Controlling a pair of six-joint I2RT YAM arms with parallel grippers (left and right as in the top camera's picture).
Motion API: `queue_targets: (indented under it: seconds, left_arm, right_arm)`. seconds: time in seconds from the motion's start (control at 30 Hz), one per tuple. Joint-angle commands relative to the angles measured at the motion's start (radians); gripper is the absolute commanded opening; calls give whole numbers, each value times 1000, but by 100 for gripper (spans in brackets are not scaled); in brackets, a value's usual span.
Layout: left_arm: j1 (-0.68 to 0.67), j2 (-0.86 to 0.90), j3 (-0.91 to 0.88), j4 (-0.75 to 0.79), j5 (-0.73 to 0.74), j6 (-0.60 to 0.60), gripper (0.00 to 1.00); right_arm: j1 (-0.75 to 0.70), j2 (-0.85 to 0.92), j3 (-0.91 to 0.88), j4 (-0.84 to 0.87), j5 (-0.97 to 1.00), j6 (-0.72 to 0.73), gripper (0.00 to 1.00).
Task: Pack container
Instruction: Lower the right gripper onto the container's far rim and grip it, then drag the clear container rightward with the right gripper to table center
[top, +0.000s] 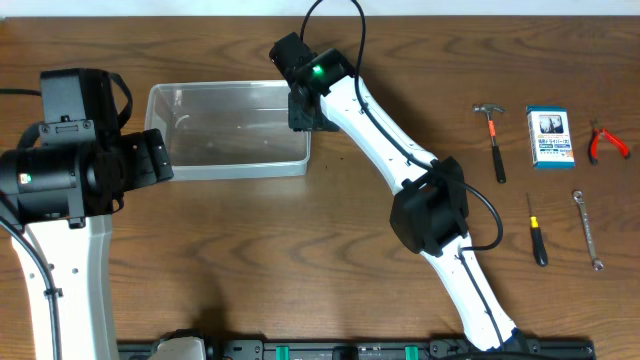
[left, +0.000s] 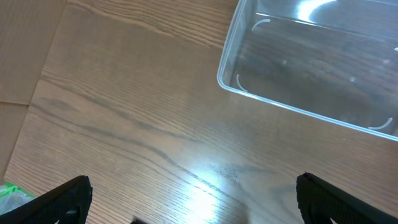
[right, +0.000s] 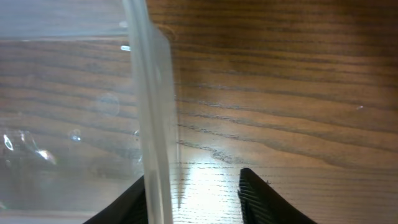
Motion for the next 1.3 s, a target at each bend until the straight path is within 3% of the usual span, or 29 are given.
queue_targets:
  seconds: [0.0, 0.13, 0.27, 0.4, 0.9, 1.27]
  left_arm:
    - [5, 1, 6, -4, -8, -10, 98]
    - [5, 2, 6, -4, -8, -10, 98]
    - [5, 1, 6, -4, -8, -10, 98]
    - [5, 1, 6, -11, -8, -10, 98]
    - [5, 1, 6, -29, -8, -10, 98]
    - [5, 1, 6, -29, -8, -10, 98]
  right_arm:
    - [-3, 2, 2, -1, 8, -2, 36]
    - [-3, 2, 2, -1, 8, -2, 20]
    - [-3, 2, 2, -5, 9, -2, 17]
    - [-5, 2, 2, -18, 18, -2, 1]
    - [-44, -7, 18, -182, 42, -42, 1]
    - [-132, -123, 21, -414, 43, -197, 1]
